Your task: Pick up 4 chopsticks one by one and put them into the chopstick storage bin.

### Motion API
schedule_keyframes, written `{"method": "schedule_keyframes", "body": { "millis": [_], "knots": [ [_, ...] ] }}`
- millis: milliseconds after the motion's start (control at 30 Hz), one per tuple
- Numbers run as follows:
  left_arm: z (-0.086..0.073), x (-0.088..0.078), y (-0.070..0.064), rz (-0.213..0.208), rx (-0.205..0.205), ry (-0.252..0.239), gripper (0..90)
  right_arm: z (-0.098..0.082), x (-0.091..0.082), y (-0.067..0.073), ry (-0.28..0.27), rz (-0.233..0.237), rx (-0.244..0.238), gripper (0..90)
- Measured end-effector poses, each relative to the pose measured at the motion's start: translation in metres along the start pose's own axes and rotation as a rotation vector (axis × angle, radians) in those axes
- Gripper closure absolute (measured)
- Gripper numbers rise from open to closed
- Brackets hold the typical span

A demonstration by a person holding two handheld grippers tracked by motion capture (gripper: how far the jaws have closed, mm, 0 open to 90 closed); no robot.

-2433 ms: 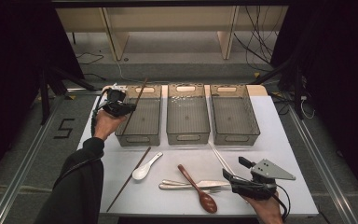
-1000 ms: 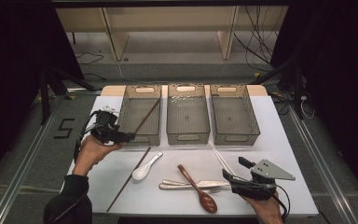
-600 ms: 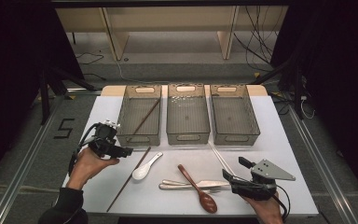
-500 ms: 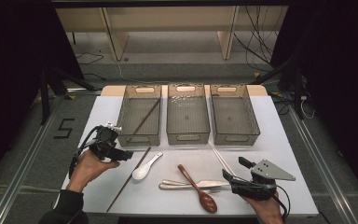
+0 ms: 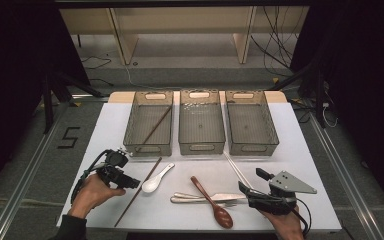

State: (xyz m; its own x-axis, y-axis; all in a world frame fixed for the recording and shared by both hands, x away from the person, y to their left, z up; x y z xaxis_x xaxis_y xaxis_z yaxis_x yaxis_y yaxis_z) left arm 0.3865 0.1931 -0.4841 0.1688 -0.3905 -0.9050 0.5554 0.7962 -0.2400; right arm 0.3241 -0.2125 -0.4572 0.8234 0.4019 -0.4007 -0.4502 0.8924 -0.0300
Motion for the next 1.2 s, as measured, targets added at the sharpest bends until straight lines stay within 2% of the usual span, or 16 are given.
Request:
{"method": "schedule_keyframes", "body": {
  "millis": [167, 333, 633, 900, 1200],
  "knots": [
    [-0.005, 0.005, -0.004, -0.01, 0.008, 0.023, 32.7, 0.0, 0.0, 0.0, -0.002, -0.001, 0.003, 26.4],
    [-0.01, 0.008, -0.007, -0.018, 0.026, 0.071, 39.7, 0.0, 0.0, 0.001, -0.001, 0.0, -0.001, 26.4],
    [-0.016, 0.019, -0.012, -0.044, 0.049, 0.106, 53.5, 0.0, 0.0, 0.0, -0.002, -0.002, -0.003, 26.4],
    [-0.018, 0.027, -0.014, -0.033, 0.063, 0.141, 62.1, -0.001, 0.001, 0.0, 0.001, -0.002, -0.002, 26.4],
    [-0.017, 0.028, -0.014, 0.021, 0.081, 0.15, 72.9, -0.001, 0.001, 0.0, 0.004, -0.004, -0.001, 26.4]
  ]
}}
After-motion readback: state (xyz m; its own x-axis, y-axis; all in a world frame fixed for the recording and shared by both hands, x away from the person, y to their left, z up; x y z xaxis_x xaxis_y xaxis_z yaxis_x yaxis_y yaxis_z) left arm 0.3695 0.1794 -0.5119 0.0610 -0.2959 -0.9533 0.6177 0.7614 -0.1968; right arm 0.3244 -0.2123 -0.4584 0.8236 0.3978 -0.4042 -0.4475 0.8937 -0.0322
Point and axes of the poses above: each handheld gripper's, and its own axes: x roughly forward along the jaws, z roughly out of its top, y roughly to its left, the point moved 5 cm from there along x, roughly forward along the jaws, and after that the axes turned 10 degrees about -z, right-handed, at the moved point
